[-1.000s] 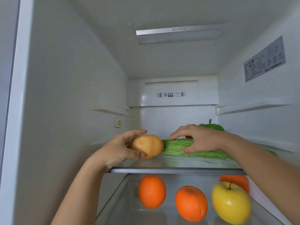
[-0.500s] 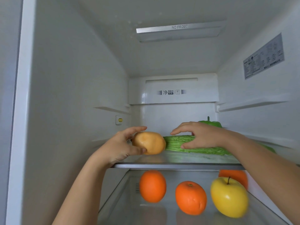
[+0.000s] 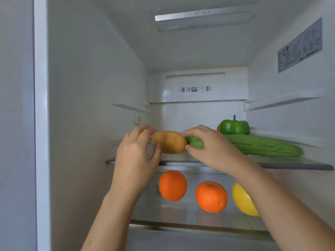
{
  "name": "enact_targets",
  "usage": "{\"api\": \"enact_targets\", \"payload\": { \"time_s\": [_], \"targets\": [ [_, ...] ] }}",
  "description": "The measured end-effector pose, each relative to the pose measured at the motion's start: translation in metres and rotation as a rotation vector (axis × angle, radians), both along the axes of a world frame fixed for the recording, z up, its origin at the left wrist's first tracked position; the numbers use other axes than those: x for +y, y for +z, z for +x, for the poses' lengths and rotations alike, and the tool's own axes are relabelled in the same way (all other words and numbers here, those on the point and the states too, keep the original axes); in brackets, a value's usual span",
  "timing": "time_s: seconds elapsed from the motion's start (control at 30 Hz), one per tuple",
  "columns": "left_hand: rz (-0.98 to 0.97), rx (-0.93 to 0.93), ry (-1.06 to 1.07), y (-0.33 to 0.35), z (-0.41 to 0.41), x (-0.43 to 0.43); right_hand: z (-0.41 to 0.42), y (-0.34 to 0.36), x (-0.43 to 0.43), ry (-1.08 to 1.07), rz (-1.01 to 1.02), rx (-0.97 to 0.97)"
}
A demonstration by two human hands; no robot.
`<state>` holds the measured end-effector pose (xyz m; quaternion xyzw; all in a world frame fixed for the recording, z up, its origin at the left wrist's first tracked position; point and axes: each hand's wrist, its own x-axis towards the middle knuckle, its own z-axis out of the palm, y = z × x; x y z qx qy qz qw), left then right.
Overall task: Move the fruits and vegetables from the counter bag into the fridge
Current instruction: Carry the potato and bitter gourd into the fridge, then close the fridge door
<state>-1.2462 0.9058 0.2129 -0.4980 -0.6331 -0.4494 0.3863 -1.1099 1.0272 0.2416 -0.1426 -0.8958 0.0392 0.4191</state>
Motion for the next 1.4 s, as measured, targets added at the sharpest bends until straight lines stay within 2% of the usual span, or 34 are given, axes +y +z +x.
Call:
{"api": "enact_targets", "payload": {
  "time_s": [0.1, 0.23, 0.4, 0.67, 0.97, 1.17, 1.4],
  "targets": [
    [0.005, 0.072, 0.084, -0.014, 0.017, -0.011, 0.001, -0.014, -0.019, -0.027, 0.091, 0.039],
    [-0.013, 0.037, 0.06, -0.037, 0.039, -0.026, 0.011, -0.037, -0.053, 0.004, 0.135, 0.12],
    [-0.063, 0.057, 0.014, -0.065, 0.049, -0.058, 0.028, -0.066, -0.094, -0.193, 0.229, 0.15],
    [-0.123, 0.085, -0.091, -0.141, 0.064, -0.131, 0.051, -0.131, -0.186, -0.308, 0.193, 0.148],
    [-0.23, 0.006, -0.17, -0.199, 0.087, -0.205, 0.084, -0.189, -0.267, -0.495, 0.078, -0.098],
    [-0.249, -0.032, -0.212, -0.21, 0.13, -0.234, 0.134, -0.207, -0.302, -0.551, 0.106, -0.081],
    [-0.255, 0.049, -0.197, -0.199, 0.205, -0.261, 0.201, -0.218, -0.323, -0.553, 0.097, -0.039]
  ]
}}
